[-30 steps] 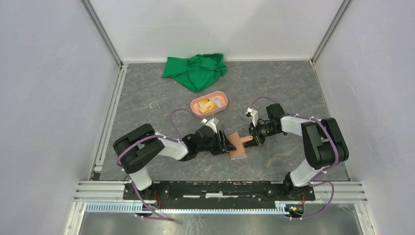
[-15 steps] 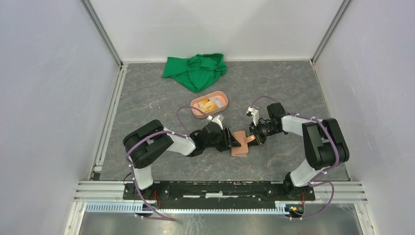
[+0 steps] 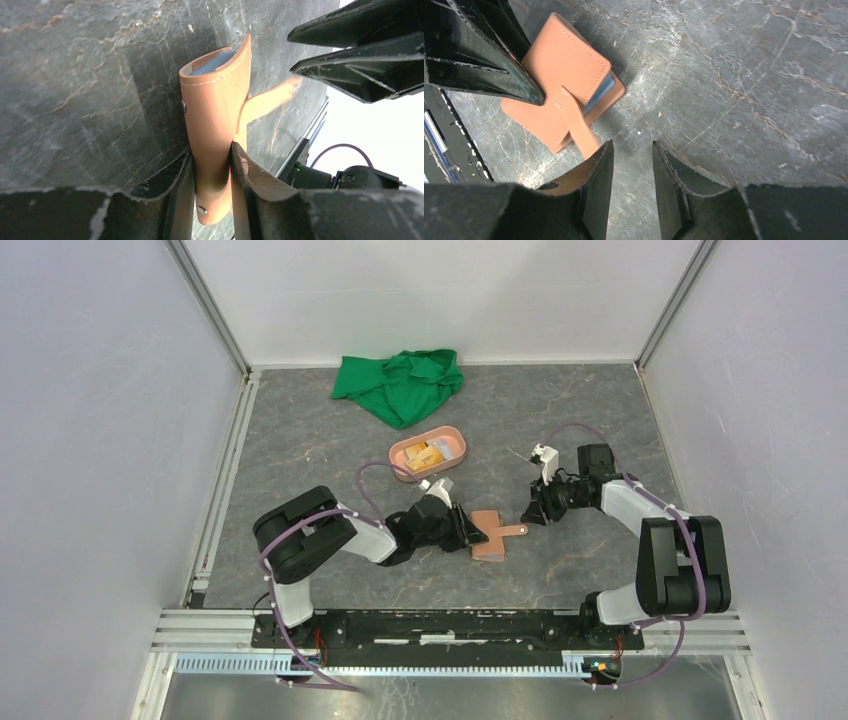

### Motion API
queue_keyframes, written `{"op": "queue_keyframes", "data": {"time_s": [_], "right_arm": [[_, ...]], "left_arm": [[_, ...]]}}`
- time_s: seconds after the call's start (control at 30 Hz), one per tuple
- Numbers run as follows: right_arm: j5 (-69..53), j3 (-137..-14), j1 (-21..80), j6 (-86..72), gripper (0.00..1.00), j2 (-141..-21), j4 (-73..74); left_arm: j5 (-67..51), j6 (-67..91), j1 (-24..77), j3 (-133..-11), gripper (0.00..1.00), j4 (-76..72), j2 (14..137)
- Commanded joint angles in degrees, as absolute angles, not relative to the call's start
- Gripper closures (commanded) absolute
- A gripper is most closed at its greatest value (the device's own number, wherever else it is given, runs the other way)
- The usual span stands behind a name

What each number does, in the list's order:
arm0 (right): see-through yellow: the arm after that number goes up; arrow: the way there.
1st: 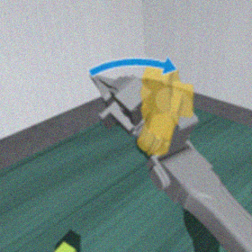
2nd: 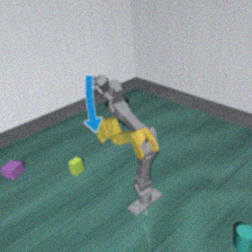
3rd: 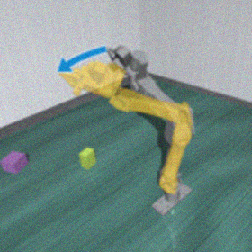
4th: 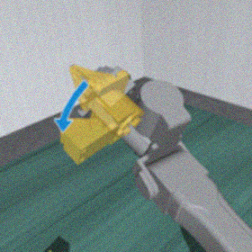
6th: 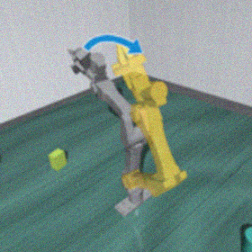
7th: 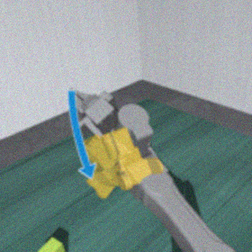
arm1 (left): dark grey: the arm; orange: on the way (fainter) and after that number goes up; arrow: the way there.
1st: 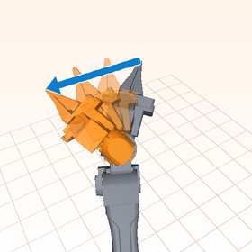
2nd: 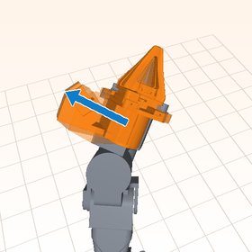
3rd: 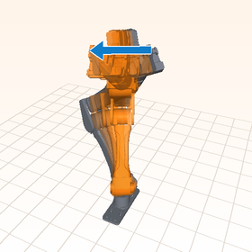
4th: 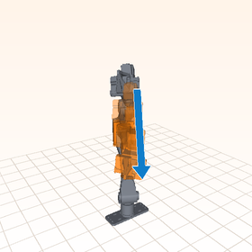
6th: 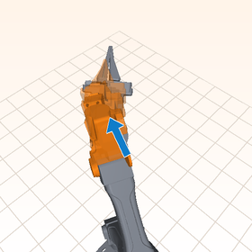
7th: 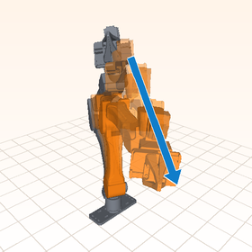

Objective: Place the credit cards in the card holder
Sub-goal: Close the card holder at the center of the board.

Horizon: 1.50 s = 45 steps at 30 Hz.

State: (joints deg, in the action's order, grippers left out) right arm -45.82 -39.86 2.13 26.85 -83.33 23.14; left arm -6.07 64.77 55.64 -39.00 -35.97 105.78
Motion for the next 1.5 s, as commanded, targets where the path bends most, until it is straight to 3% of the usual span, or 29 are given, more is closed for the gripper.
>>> {"op": "queue_keyframes", "data": {"time_s": [0.0, 0.17, 0.4, 0.7, 0.93, 1.2, 1.33, 1.47], "right_arm": [[-48.21, -39.29, 0.40, 27.79, 0.58, -80.63, 22.31], [-57.55, -38.46, -1.56, 27.80, 0.50, -79.89, 22.20], [-75.89, -34.46, -1.67, 19.16, 0.02, -82.32, 13.32], [-80.00, -34.98, -1.43, 17.79, 0.02, -83.98, 11.85], [-76.08, -35.96, 2.62, 21.51, 0.02, -85.47, 14.89], [-79.17, -41.21, 7.26, 37.91, 0.02, -89.92, 31.03], [-79.32, -44.55, 9.13, 47.18, 0.13, -92.40, 41.01], [-79.38, -45.43, 9.63, 49.00, 0.38, -92.49, 42.81]], "left_arm": [[-3.17, 61.02, 55.81, -34.76, 0.85, -32.63, 104.02], [-0.91, 54.78, 55.81, -35.22, 0.87, -29.54, 95.53], [-2.47, 47.44, 55.80, -31.73, 0.88, -38.00, 89.10], [-16.28, 38.07, 55.74, -33.07, 0.88, -41.49, 88.92], [-22.39, 34.83, 55.81, -33.84, 0.87, -43.08, 88.91], [-25.89, 32.77, 55.74, -34.35, 0.87, -44.18, 89.38], [-25.38, 31.79, 55.81, -34.37, 0.86, -44.02, 88.85], [-23.74, 31.29, 55.81, -34.45, 0.85, -43.09, 88.18]]}}
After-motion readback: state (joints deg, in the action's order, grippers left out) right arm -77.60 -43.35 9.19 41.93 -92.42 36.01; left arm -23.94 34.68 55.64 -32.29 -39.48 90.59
